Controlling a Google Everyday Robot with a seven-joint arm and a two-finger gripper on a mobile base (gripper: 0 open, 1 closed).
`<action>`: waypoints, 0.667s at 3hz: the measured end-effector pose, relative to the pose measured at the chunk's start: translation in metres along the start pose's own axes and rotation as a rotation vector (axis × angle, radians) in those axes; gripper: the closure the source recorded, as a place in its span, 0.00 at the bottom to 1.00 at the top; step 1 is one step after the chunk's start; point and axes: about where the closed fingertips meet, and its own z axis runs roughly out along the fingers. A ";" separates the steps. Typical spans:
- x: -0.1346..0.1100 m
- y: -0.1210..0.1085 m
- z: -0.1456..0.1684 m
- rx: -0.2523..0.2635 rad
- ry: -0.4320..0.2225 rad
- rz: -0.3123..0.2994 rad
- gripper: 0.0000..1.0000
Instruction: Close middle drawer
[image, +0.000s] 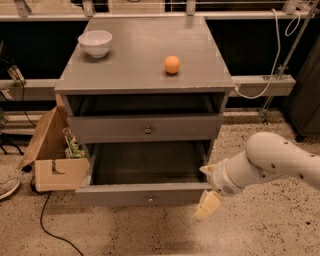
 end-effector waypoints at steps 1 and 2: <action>0.016 -0.008 0.021 -0.007 0.040 -0.007 0.00; 0.042 -0.020 0.050 -0.028 0.081 0.011 0.03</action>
Offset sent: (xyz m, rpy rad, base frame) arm 0.0133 -0.0164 -0.0920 -0.0987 0.0822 0.0185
